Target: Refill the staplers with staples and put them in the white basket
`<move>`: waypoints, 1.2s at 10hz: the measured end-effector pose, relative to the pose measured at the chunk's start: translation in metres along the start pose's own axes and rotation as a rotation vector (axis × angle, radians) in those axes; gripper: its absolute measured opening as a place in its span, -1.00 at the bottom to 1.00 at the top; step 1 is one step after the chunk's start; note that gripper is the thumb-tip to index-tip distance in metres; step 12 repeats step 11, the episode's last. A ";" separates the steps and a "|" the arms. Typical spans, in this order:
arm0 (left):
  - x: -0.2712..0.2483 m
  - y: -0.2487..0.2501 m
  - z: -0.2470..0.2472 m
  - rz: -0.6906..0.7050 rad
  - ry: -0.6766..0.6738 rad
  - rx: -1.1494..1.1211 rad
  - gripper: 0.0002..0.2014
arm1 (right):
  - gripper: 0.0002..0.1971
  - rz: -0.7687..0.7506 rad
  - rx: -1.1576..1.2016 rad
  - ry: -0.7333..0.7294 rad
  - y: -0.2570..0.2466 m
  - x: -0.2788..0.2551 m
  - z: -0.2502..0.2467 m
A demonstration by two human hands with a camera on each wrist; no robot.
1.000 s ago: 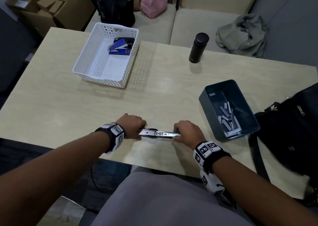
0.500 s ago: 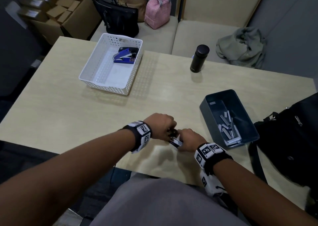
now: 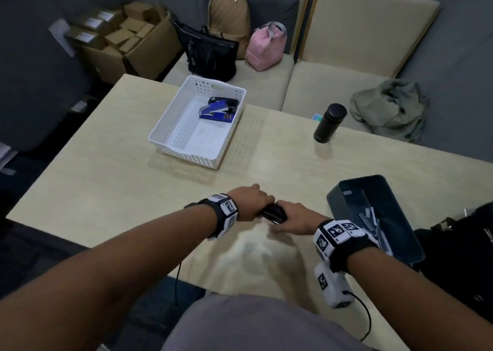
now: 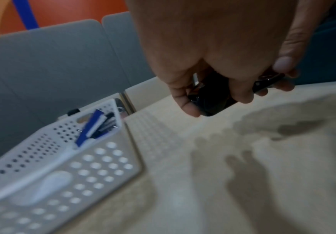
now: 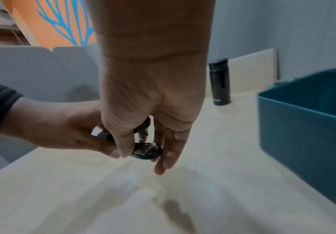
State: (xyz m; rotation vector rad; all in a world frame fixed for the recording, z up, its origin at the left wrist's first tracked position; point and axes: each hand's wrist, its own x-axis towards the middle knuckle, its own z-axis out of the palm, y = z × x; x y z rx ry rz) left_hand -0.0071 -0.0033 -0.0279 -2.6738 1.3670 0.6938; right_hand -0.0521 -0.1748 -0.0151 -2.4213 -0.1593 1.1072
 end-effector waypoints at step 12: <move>0.052 -0.278 -0.060 -0.363 0.045 0.200 -0.82 | -0.67 -0.186 0.291 0.571 -0.102 0.189 -0.160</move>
